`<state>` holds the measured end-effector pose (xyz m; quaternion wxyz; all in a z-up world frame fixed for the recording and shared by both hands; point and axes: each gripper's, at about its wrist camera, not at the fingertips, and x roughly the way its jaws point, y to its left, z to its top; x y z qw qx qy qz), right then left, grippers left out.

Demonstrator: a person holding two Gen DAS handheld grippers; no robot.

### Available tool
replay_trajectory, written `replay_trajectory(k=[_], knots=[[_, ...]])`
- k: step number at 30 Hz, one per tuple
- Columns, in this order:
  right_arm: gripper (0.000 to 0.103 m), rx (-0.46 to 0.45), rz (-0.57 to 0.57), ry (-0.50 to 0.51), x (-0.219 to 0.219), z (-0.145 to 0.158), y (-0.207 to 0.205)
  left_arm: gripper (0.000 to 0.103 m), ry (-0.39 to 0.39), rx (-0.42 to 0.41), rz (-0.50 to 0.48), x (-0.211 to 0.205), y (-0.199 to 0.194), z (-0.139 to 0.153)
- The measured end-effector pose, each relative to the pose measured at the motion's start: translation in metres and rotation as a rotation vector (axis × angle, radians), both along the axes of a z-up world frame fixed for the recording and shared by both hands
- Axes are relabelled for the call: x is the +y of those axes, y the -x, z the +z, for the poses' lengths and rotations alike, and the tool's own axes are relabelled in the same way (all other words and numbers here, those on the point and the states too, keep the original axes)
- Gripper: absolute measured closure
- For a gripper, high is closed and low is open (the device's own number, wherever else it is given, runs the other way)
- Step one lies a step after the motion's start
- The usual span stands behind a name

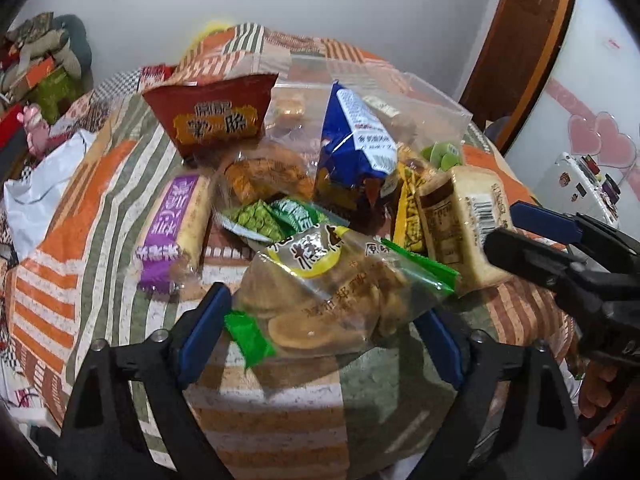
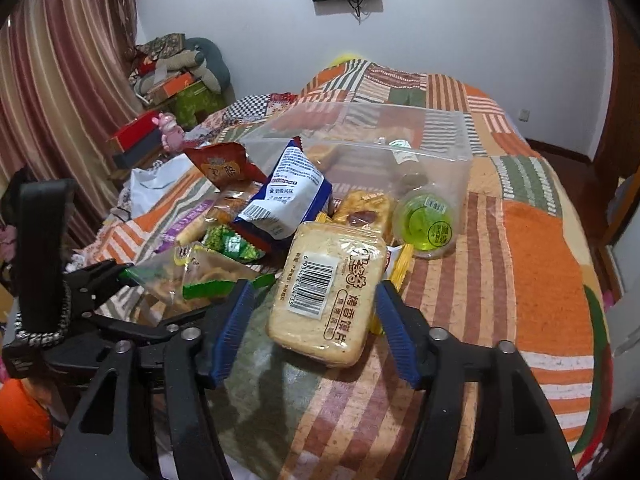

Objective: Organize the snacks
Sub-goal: 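Grasp the wrapped square cake with the right tool while the left tool grasps the biscuit bag, then lower the cake and biscuit bag into the clear box and release both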

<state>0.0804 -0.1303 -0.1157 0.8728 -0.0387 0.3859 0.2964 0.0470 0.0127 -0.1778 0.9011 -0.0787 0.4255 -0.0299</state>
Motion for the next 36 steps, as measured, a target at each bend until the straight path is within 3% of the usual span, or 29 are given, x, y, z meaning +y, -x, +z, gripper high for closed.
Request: replay_trajectory(k=[11, 15, 22, 36], knots=[[0.040, 0.049, -0.017, 0.027, 0.006, -0.019, -0.010, 0.024, 0.035, -0.056, 0.031, 0.018, 0.006, 0.013], [0.047, 0.042, -0.013, 0.015, 0.005, -0.017, -0.007, 0.024, 0.018, -0.088, 0.033, 0.019, 0.008, 0.025], [0.052, 0.008, -0.016, -0.017, -0.006, -0.005, -0.004, 0.025, 0.024, -0.142, 0.039, 0.020, 0.008, 0.049], [0.052, -0.089, -0.075, -0.099, -0.027, 0.036, -0.018, 0.028, -0.004, -0.229, 0.024, 0.011, -0.007, 0.083]])
